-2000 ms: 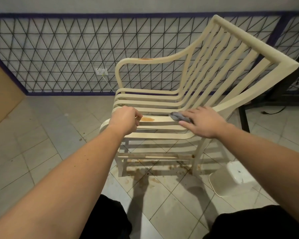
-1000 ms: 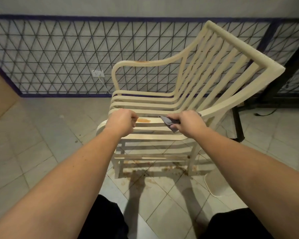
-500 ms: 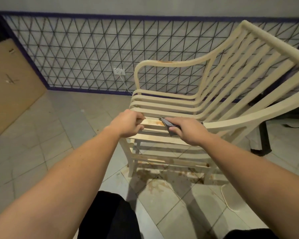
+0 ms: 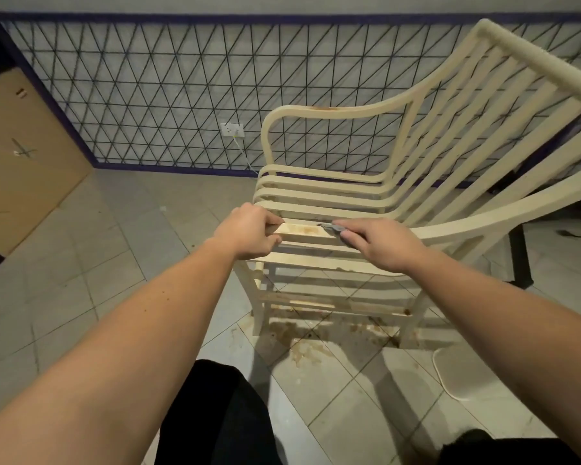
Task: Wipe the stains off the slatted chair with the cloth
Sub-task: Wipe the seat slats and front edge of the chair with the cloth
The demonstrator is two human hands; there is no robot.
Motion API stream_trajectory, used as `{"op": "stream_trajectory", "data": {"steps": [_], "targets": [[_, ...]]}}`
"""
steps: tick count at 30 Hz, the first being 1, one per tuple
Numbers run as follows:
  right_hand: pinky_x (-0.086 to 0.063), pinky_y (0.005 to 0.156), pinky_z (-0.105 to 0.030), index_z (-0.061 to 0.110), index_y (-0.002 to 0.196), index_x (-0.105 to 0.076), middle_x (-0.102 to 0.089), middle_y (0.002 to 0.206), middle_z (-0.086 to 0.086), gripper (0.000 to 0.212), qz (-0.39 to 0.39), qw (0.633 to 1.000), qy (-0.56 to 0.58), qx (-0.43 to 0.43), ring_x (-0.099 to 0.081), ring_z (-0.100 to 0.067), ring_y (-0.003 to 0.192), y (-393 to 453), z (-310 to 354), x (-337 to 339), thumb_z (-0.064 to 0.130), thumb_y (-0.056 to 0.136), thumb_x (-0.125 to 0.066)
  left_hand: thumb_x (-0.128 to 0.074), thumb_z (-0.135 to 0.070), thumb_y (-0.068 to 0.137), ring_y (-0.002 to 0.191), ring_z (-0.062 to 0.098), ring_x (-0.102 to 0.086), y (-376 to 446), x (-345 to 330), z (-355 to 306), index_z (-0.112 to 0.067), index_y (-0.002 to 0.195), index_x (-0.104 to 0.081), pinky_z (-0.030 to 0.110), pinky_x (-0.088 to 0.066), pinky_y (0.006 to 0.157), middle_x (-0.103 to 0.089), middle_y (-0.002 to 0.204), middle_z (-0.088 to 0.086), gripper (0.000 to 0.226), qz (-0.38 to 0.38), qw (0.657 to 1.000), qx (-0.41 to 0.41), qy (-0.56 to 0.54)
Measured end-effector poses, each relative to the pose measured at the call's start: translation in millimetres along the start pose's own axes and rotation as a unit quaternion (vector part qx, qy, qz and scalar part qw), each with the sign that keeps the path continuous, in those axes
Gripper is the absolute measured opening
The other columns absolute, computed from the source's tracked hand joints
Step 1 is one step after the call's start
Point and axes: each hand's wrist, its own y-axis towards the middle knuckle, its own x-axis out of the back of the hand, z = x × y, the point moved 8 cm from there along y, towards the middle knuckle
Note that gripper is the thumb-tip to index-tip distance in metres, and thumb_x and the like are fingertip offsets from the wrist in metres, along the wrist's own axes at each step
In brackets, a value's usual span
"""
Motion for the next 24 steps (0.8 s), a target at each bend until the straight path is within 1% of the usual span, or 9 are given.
{"op": "stream_trajectory", "data": {"steps": [1, 3, 5, 8, 12, 15, 18, 21, 24], "targets": [[-0.048, 0.097, -0.037, 0.045, 0.142, -0.045, -0.056, 0.14, 0.018, 0.04, 0.012, 1.0, -0.011, 0.009, -0.054, -0.014, 0.126, 3.4, 4.8, -8.1, 0.047, 0.104, -0.034, -0.066, -0.04, 0.088, 0.092, 0.022, -0.065, 0.1, 1.6, -0.7, -0.03, 0.088, -0.067, 0.036, -0.053, 0.088, -0.076, 0.097, 0.001, 0.01, -0.001, 1.0, -0.004, 0.0], [-0.044, 0.104, -0.035, 0.042, 0.148, -0.039, -0.046, 0.149, 0.018, 0.045, 0.013, 0.999, -0.033, 0.04, -0.046, -0.013, 0.135, 11.0, 13.7, -18.9, 0.047, 0.104, -0.031, -0.068, -0.042, 0.088, 0.098, 0.02, -0.065, -1.3, 4.3, -0.5, -0.034, 0.11, -0.074, 0.035, -0.051, 0.092, -0.076, 0.102, -0.006, 0.024, -0.012, 1.0, -0.013, -0.001], [-0.045, 0.102, -0.034, 0.043, 0.15, -0.035, -0.043, 0.151, 0.019, 0.046, 0.006, 0.998, -0.044, 0.055, -0.045, -0.012, 0.136, 17.1, 17.6, -18.2, 0.048, 0.104, -0.03, -0.07, -0.042, 0.087, 0.1, 0.016, -0.065, -3.0, 6.7, 1.6, -0.033, 0.12, -0.073, 0.031, -0.049, 0.091, -0.076, 0.106, -0.01, 0.034, -0.035, 0.999, -0.02, -0.007], [-0.045, 0.094, -0.031, 0.048, 0.148, -0.035, -0.046, 0.148, 0.023, 0.045, 0.019, 0.997, -0.034, 0.063, -0.048, -0.01, 0.132, 26.1, 14.5, -18.3, 0.051, 0.103, -0.031, -0.074, -0.036, 0.084, 0.098, 0.009, -0.067, -4.8, 3.6, 4.3, -0.03, 0.119, -0.075, 0.024, -0.051, 0.087, -0.076, 0.108, -0.012, 0.035, -0.054, 0.996, -0.025, -0.061], [-0.046, 0.101, -0.036, 0.048, 0.148, -0.036, -0.045, 0.148, 0.024, 0.045, 0.062, 0.992, 0.015, 0.105, -0.049, -0.01, 0.131, 44.6, 29.0, -25.9, 0.048, 0.103, -0.034, -0.076, -0.031, 0.083, 0.093, 0.008, -0.069, -4.1, 2.4, 5.7, -0.027, 0.118, -0.075, 0.028, -0.056, 0.087, -0.077, 0.105, -0.009, 0.035, -0.033, 0.994, -0.022, -0.106], [-0.045, 0.106, -0.033, 0.041, 0.148, -0.04, -0.04, 0.151, 0.021, 0.047, 0.055, 0.988, 0.031, 0.143, -0.043, -0.006, 0.138, 42.1, 39.2, -28.1, 0.041, 0.102, -0.045, -0.075, -0.031, 0.084, 0.088, 0.008, -0.068, -1.1, 5.5, 1.5, -0.026, 0.118, -0.076, 0.028, -0.056, 0.083, -0.077, 0.102, -0.009, 0.034, -0.009, 0.993, -0.024, -0.111], [-0.044, 0.109, -0.034, 0.03, 0.142, -0.053, -0.045, 0.149, 0.015, 0.044, 0.062, 0.98, 0.048, 0.181, -0.042, -0.009, 0.139, 30.2, 33.7, -21.4, 0.033, 0.097, -0.056, -0.075, -0.028, 0.085, 0.089, 0.009, -0.067, 2.1, 5.3, 2.6, -0.025, 0.118, -0.075, 0.029, -0.055, 0.082, -0.077, 0.105, -0.007, 0.033, 0.024, 0.994, -0.005, -0.109], [-0.043, 0.111, -0.032, 0.027, 0.137, -0.059, -0.053, 0.142, 0.013, 0.039, 0.1, 0.982, 0.079, 0.139, -0.051, -0.009, 0.133, 28.4, 8.5, -7.4, 0.032, 0.098, -0.058, -0.073, -0.028, 0.087, 0.094, 0.006, -0.064, 4.6, 2.9, 4.9, -0.029, 0.122, -0.072, 0.03, -0.055, 0.087, -0.074, 0.112, -0.01, 0.036, 0.079, 0.99, 0.003, -0.121], [-0.042, 0.109, -0.029, 0.025, 0.134, -0.062, -0.062, 0.135, 0.009, 0.037, 0.09, 0.99, 0.105, 0.019, -0.056, -0.011, 0.127, 30.5, -20.7, 5.7, 0.037, 0.101, -0.052, -0.074, -0.027, 0.085, 0.108, 0.007, -0.063, 5.5, 9.9, 7.6, -0.031, 0.135, -0.062, 0.032, -0.052, 0.099, -0.069, 0.122, -0.011, 0.051, 0.085, 0.987, 0.022, -0.138]]}}
